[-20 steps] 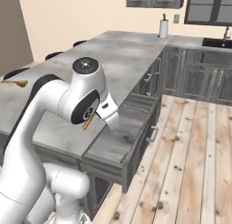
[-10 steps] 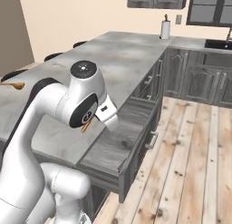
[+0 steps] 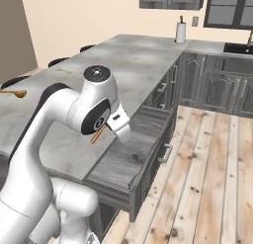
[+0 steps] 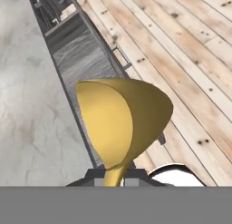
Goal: Pick up the metallic utensils from the counter and place them in the open drawer. Make sure not to pick up any wooden utensils.
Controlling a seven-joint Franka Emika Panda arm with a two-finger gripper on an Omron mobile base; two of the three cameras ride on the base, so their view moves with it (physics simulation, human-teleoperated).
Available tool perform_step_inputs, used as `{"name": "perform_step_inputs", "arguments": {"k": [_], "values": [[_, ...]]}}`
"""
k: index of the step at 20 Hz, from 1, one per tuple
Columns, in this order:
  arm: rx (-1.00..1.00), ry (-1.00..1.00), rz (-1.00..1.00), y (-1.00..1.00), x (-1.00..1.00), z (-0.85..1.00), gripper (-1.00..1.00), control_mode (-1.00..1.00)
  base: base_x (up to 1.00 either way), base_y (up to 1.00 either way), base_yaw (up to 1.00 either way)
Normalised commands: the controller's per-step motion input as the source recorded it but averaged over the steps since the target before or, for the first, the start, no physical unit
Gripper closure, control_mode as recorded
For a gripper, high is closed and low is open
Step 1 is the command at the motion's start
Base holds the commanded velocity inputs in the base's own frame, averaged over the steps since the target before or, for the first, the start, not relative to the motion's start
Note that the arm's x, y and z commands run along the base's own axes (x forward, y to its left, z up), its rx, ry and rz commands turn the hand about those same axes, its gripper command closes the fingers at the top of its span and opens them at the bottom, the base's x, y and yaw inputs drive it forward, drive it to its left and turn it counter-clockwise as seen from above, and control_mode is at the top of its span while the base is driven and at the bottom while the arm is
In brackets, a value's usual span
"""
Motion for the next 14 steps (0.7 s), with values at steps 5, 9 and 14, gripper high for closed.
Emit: {"name": "perform_step_inputs", "arguments": {"k": [5,9,14], "values": [[0.00,0.29,0.06,0.00,0.96,-0.86,1.00,-1.00,0.00,0.00,0.00],[0.00,0.27,0.11,0.00,1.00,-0.89,1.00,-1.00,0.00,0.00,0.00],[0.00,0.16,0.12,-0.09,0.98,-0.71,1.00,-1.00,0.00,0.00,0.00]]}}
